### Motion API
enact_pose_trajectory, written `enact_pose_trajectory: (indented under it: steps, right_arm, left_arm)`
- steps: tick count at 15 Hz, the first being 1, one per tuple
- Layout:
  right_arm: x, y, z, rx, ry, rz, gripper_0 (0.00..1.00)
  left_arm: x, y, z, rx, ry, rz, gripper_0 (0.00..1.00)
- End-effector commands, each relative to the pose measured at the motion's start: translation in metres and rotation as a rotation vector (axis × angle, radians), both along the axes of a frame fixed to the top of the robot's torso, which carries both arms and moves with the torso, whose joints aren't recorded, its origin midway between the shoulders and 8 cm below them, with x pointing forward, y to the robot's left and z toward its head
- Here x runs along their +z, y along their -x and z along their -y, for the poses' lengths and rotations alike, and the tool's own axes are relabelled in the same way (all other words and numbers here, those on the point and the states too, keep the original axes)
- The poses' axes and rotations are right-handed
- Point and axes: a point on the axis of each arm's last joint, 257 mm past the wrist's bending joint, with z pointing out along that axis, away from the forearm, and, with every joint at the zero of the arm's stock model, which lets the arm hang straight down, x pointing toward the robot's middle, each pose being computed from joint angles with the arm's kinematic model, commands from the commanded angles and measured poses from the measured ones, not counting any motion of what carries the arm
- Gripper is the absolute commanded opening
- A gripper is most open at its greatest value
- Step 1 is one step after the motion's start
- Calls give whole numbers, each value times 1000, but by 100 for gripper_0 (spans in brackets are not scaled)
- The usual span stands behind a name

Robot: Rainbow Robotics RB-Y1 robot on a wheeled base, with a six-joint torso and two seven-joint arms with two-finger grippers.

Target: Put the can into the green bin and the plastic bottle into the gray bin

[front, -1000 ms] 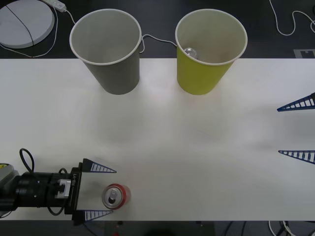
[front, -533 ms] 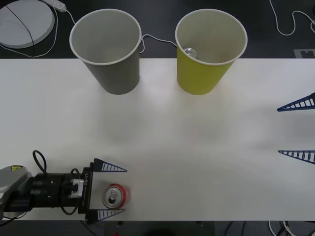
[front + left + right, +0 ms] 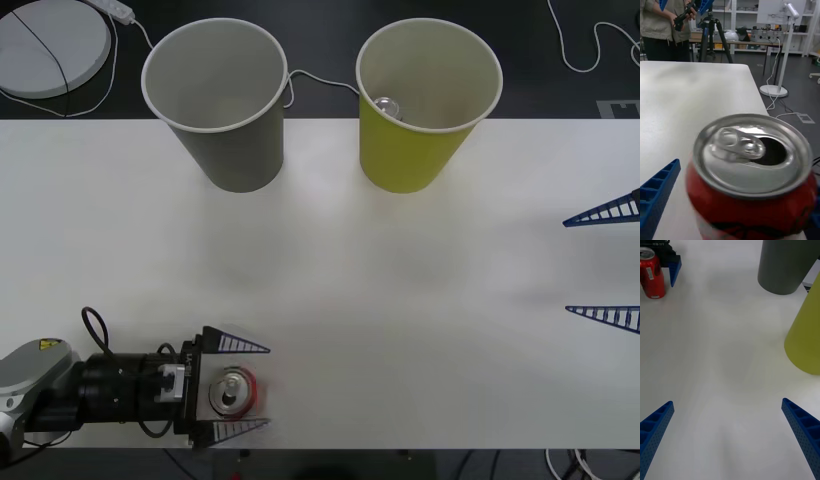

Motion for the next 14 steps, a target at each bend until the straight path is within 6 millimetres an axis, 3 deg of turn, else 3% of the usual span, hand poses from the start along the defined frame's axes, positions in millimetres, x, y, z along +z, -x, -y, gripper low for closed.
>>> enact_pose_trajectory:
  steps: [1, 8, 14]
  right_arm:
    - [0, 0, 0, 0, 0, 0, 100]
    - [0, 0, 0, 0, 0, 0, 100]
    - [0, 0, 0, 0, 0, 0, 100]
  left_arm:
    - [2, -2, 1, 6, 6, -3, 0]
    - [6, -10, -4, 28, 12, -2, 0]
    - [25, -38, -22, 89, -8, -43, 0]
